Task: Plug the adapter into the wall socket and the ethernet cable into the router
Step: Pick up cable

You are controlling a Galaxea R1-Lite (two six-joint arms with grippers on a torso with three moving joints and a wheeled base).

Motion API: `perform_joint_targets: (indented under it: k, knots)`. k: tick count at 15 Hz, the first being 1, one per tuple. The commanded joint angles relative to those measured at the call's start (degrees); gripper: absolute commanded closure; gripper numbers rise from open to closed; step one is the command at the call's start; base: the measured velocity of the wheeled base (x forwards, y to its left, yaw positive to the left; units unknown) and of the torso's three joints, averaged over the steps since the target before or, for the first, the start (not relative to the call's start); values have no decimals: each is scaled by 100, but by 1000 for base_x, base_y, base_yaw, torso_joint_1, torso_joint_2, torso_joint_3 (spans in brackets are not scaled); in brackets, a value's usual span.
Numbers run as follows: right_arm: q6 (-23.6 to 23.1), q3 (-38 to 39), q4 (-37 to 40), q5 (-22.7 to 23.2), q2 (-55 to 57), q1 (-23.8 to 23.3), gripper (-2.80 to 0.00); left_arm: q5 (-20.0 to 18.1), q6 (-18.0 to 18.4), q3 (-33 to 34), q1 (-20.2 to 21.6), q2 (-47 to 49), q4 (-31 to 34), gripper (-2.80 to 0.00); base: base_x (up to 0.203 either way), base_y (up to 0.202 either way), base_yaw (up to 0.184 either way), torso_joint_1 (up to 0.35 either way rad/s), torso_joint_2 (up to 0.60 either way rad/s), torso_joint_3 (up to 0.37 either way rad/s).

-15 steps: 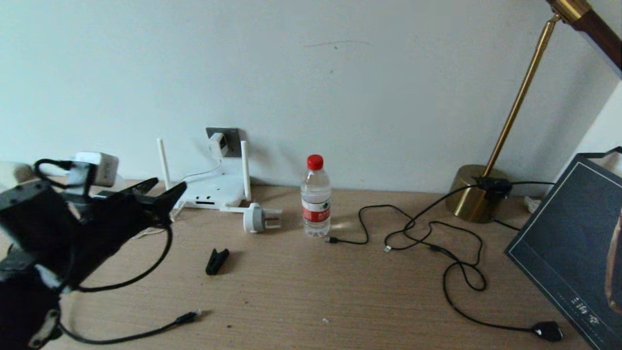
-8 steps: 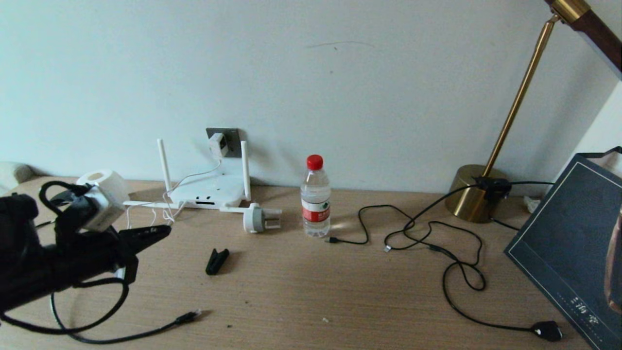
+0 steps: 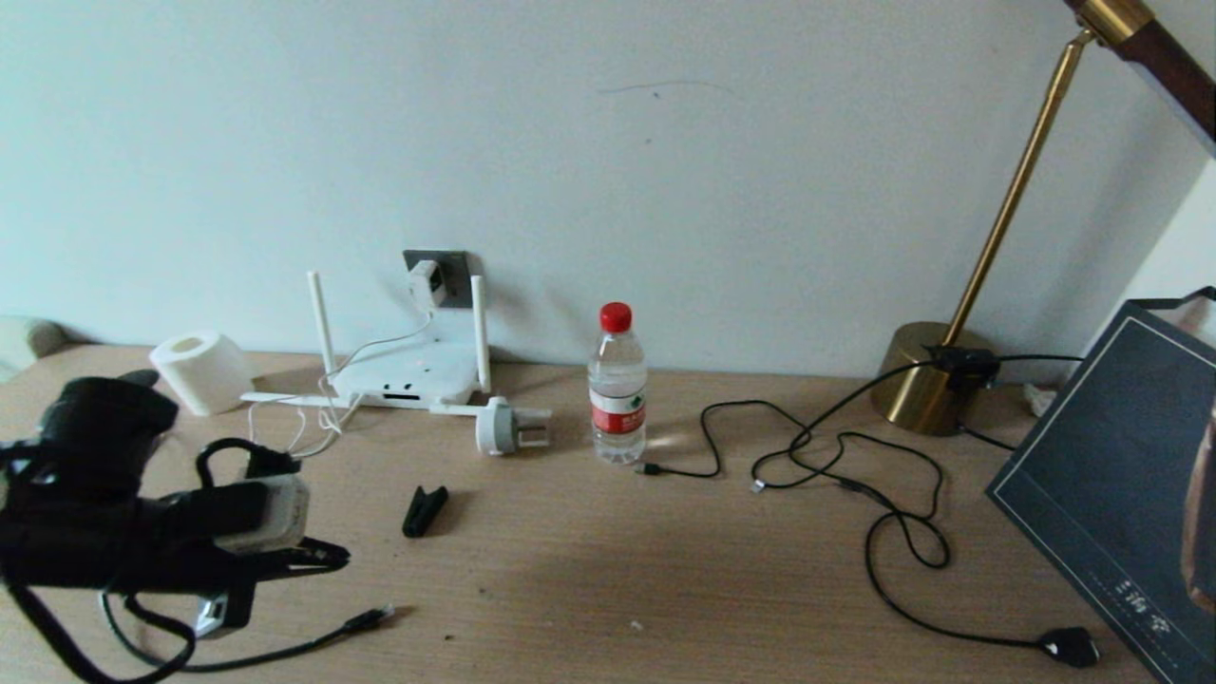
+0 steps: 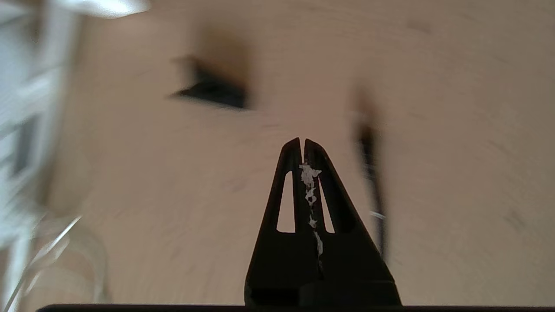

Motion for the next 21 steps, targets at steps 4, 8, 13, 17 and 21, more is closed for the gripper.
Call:
perform_joint_targets:
  k: [4, 8, 13, 17, 21]
  knots:
    - [0, 0, -1, -1, 4, 1, 0, 619, 285, -1107, -168, 102, 2726, -280, 0, 0, 0, 0, 0, 0]
    - [0, 0, -1, -1, 4, 1, 0, 905, 111, -1399, -256, 255, 3237, -280, 0, 0, 0, 0, 0, 0]
    - [0, 0, -1, -1, 4, 1, 0, 1180, 16, -1512, -318, 874, 3201, -280, 0, 0, 0, 0, 0, 0]
    - [0, 0, -1, -1, 4, 1, 0, 1182, -293, -1324, -366, 1174, 2484, -280, 0, 0, 0, 0, 0, 0]
    - [0, 0, -1, -1, 4, 1, 0, 1218, -666, -1055, -446, 1306, 1916, -280, 0, 0, 0, 0, 0, 0]
